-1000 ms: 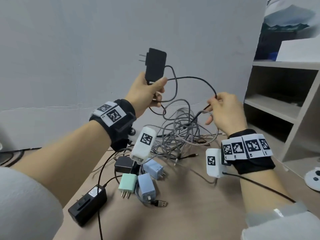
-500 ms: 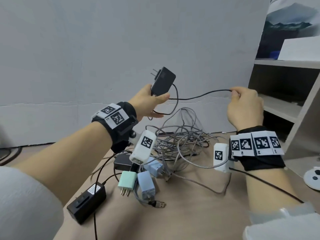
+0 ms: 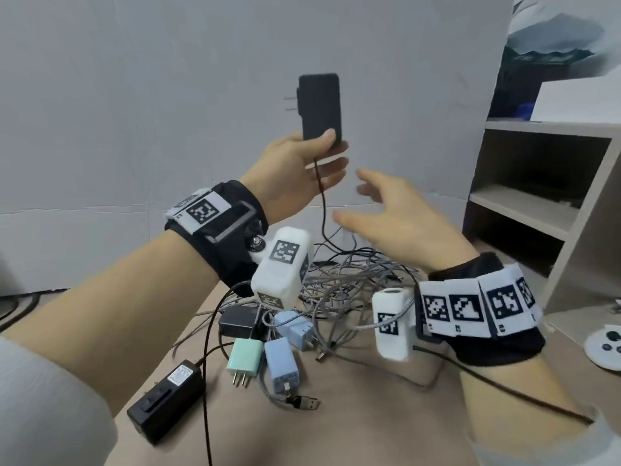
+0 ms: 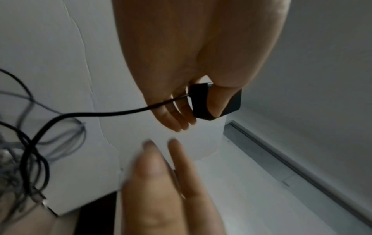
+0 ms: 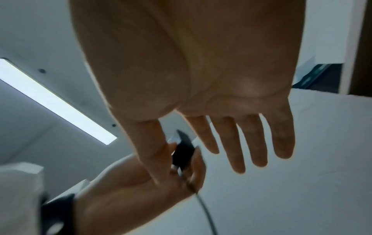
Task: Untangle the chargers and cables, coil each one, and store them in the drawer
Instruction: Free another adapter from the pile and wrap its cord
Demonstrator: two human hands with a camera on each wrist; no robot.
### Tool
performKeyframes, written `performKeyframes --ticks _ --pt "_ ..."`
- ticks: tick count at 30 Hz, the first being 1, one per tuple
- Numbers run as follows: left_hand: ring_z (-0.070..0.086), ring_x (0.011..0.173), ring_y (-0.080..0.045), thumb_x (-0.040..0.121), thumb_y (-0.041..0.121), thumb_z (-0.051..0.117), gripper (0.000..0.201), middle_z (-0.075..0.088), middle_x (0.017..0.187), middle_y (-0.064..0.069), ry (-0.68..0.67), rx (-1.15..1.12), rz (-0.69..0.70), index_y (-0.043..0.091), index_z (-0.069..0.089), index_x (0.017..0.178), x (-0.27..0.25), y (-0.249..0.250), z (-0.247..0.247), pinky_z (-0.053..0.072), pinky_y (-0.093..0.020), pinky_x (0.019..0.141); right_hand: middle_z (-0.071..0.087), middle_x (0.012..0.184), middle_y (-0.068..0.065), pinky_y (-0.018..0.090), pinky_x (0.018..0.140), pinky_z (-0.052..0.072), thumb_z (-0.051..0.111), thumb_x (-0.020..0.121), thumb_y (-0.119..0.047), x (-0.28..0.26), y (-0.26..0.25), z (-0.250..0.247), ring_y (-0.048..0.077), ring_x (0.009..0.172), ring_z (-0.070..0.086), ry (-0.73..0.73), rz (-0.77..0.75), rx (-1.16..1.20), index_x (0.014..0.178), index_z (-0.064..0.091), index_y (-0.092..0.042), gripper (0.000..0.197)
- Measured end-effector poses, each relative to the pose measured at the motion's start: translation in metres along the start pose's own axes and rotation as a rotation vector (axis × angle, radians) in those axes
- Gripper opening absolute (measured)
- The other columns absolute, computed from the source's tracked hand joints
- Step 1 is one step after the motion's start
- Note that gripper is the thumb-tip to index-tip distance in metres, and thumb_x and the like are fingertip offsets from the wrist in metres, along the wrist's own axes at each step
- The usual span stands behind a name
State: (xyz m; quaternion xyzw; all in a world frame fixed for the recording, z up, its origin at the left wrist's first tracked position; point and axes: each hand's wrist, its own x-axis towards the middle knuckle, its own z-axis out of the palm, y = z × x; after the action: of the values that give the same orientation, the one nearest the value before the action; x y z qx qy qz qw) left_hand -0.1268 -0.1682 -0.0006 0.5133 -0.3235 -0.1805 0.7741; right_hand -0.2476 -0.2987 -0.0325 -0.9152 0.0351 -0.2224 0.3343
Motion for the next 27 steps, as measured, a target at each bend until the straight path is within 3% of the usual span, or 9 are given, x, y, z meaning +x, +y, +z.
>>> performKeyframes --ticks 3,5,6,8,11,15,20,22,27 --pt "0.068 0.094 -0.028 0.098 0.006 0.06 0.006 0.066 0.102 -0.014 -0.05 -0.109 0.058 0.001 0.062 0.1 -0.005 0.014 0.019 0.058 -0.035 0.09 0.068 0.124 -0.002 0.037 0.095 0.051 0.067 0.091 -0.045 -0.001 -0.008 0.016 0.003 0.107 0.063 -0.083 -0.071 0.088 0.149 0.037 -0.028 0.068" --pt "0.066 0.094 -0.031 0.094 -0.001 0.061 0.005 0.066 0.099 -0.017 -0.033 -0.147 0.087 -0.002 0.063 0.091 -0.005 0.021 0.023 0.058 -0.038 0.091 0.076 0.087 -0.001 0.028 0.065 0.047 0.061 0.096 -0.036 0.001 -0.007 0.02 -0.004 0.062 0.061 -0.03 -0.072 0.138 0.138 0.048 -0.025 0.045" --pt "0.065 0.095 -0.032 0.093 -0.002 0.062 0.005 0.065 0.098 -0.017 -0.009 -0.146 0.099 -0.002 0.064 0.088 -0.005 0.023 0.021 0.058 -0.039 0.091 0.074 0.076 0.0 0.026 0.06 0.044 0.058 0.098 -0.033 0.004 -0.004 0.018 -0.002 0.052 0.057 0.021 -0.067 0.137 0.131 0.054 -0.024 0.035" --pt "0.067 0.094 -0.029 0.09 0.0 0.066 0.005 0.066 0.098 -0.015 0.084 -0.127 0.099 -0.001 0.064 0.095 -0.001 0.023 0.011 0.059 -0.037 0.086 0.069 0.066 -0.001 0.033 0.064 0.05 0.057 0.1 -0.031 0.007 0.005 0.01 0.001 0.051 0.058 0.109 -0.069 0.133 0.116 0.065 -0.022 0.02" --pt "0.072 0.087 -0.024 0.085 0.001 0.074 0.039 0.067 0.101 -0.015 0.292 -0.1 0.087 -0.004 0.059 0.121 0.004 0.011 -0.009 0.059 -0.034 0.077 0.055 0.06 -0.005 0.045 0.079 0.059 0.058 0.1 -0.027 0.006 0.016 -0.008 0.008 0.055 0.064 0.121 -0.077 0.175 0.108 0.068 -0.021 0.014" --pt "0.073 0.085 -0.027 0.078 0.0 0.08 0.053 0.064 0.101 -0.016 0.355 -0.185 0.059 0.009 0.05 0.122 0.005 -0.009 -0.022 0.059 -0.039 0.077 0.06 0.066 -0.005 0.037 0.075 0.055 0.058 0.099 -0.022 0.0 0.03 -0.016 0.015 0.065 0.067 0.096 -0.077 0.07 0.105 0.069 -0.023 0.012" --pt "0.062 0.087 -0.033 0.083 -0.002 0.074 0.068 0.06 0.109 -0.014 0.309 -0.101 -0.058 0.025 0.041 0.135 -0.006 -0.03 -0.013 0.057 -0.054 0.09 0.072 0.075 -0.002 0.03 0.076 0.052 0.056 0.098 -0.014 -0.006 0.052 -0.02 0.011 0.075 0.068 -0.047 -0.062 -0.139 0.104 0.068 -0.024 0.017" --pt "0.058 0.094 -0.035 0.086 -0.003 0.071 0.061 0.055 0.119 -0.015 0.231 -0.005 -0.152 0.022 0.046 0.135 -0.013 -0.037 -0.009 0.057 -0.056 0.088 0.074 0.075 -0.005 0.027 0.073 0.047 0.058 0.095 -0.013 -0.01 0.066 -0.019 0.004 0.074 0.065 -0.192 -0.036 -0.273 0.103 0.067 -0.027 0.019" --pt "0.057 0.074 -0.022 0.091 -0.008 0.062 0.029 0.054 0.087 -0.007 0.035 0.237 -0.339 0.005 0.057 0.116 -0.022 -0.053 0.004 0.054 -0.059 0.093 0.076 0.08 -0.01 0.028 0.078 0.051 0.063 0.089 -0.011 -0.028 0.084 -0.024 0.004 0.071 0.062 -0.589 0.063 -0.461 0.108 0.068 -0.025 0.023"
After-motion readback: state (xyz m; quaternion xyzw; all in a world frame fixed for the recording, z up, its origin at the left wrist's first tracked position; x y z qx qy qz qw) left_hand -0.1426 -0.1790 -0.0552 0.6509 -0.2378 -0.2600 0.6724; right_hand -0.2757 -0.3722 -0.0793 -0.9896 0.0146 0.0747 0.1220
